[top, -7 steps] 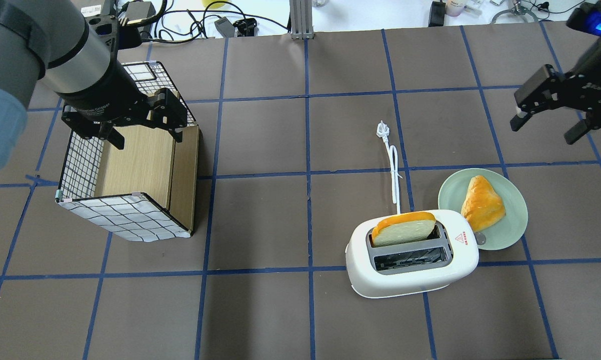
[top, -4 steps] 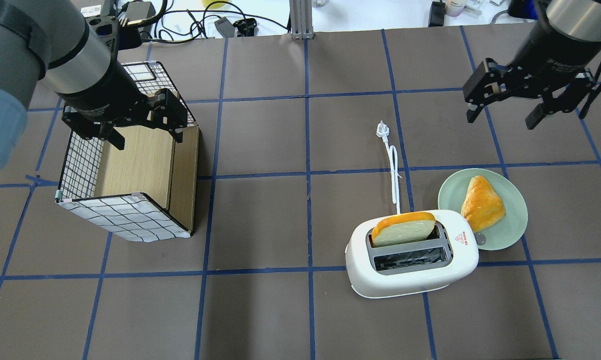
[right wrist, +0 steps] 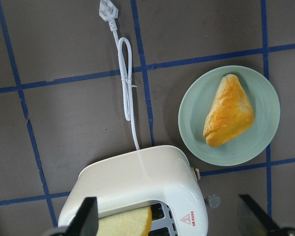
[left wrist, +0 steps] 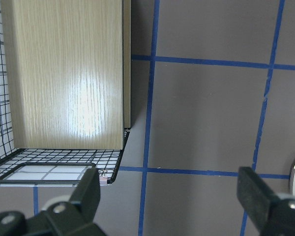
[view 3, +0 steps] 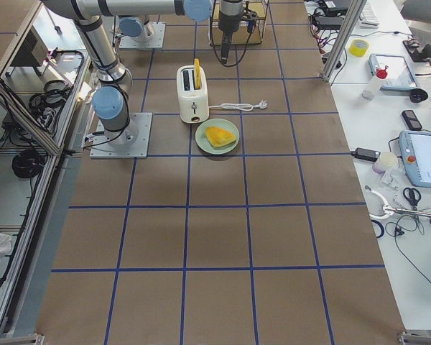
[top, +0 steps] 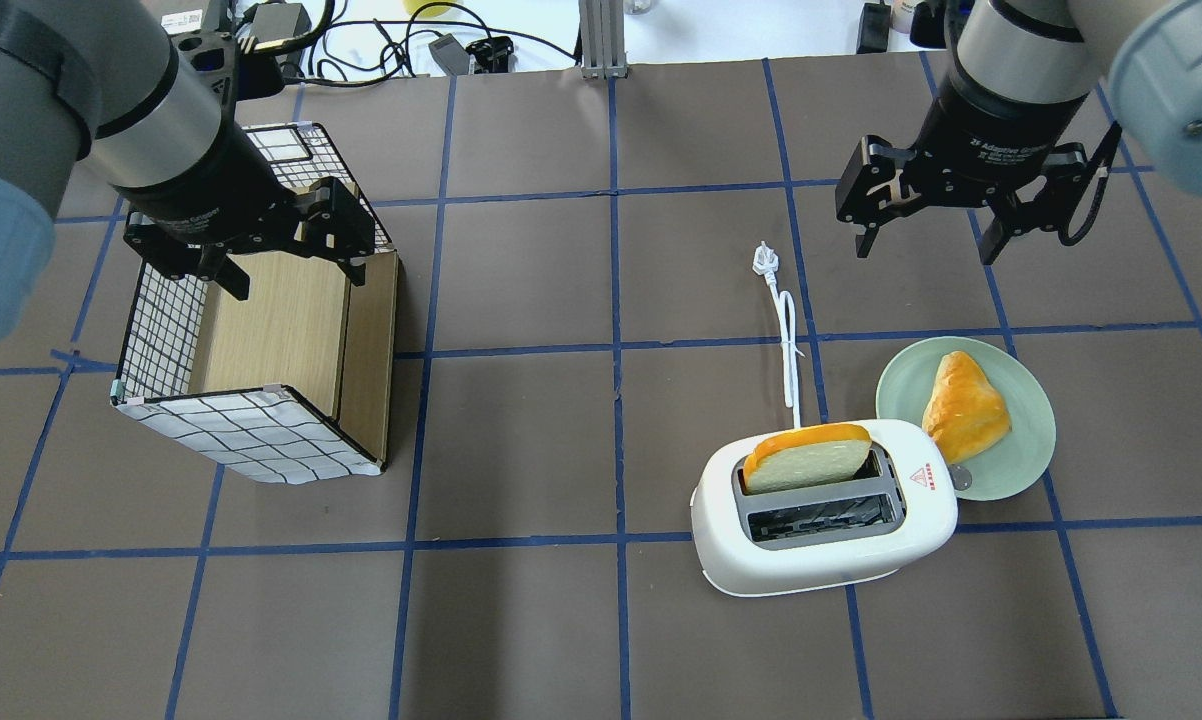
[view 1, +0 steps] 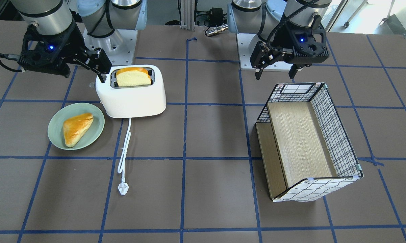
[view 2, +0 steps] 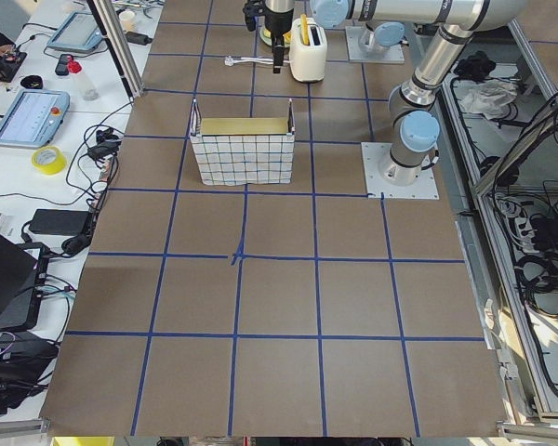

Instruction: Press toaster with right arm

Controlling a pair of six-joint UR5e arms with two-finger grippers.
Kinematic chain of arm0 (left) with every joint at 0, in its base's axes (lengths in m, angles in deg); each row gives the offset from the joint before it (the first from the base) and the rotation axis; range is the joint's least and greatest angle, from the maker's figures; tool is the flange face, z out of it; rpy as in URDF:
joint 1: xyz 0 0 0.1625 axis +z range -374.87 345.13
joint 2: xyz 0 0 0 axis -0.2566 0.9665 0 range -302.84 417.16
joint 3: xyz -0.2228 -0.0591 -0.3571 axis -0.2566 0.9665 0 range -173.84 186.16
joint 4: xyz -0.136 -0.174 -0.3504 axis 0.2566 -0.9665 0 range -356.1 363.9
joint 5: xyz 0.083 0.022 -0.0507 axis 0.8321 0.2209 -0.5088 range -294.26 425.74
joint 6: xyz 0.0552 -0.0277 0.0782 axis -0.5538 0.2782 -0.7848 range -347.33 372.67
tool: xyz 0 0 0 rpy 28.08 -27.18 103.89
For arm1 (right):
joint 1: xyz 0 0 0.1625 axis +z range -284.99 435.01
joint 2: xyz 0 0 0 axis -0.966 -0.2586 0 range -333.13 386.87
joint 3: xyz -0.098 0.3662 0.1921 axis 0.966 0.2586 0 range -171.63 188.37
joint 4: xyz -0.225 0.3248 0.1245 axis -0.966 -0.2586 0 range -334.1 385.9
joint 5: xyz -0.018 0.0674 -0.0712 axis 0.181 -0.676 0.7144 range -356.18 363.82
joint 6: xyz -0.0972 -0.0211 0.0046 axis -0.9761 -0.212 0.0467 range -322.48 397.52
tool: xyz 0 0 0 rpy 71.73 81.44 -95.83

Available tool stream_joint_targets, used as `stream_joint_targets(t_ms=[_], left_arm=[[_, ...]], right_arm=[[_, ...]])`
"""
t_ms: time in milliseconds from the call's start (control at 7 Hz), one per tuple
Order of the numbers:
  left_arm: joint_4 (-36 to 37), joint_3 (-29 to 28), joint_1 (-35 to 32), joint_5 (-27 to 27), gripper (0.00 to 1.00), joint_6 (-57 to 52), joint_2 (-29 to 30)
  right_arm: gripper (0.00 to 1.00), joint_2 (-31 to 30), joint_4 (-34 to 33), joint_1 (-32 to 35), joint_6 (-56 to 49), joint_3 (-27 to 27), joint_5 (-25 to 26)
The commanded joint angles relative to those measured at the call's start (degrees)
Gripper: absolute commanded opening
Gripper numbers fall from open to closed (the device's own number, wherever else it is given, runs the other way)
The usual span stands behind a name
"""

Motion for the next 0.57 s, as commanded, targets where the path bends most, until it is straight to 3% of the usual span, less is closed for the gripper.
stream_joint_targets(t_ms=[0,429], left_arm=[[0.0,0.0,0.0,0.1,1.0,0.0,0.0],[0.0,0.0,0.0,0.1,1.0,0.0,0.0]], right_arm=[[1.0,0.0,0.0,0.4,0.4,0.0,-0.4],[1.0,0.0,0.0,0.4,0.3,-0.1,0.3]])
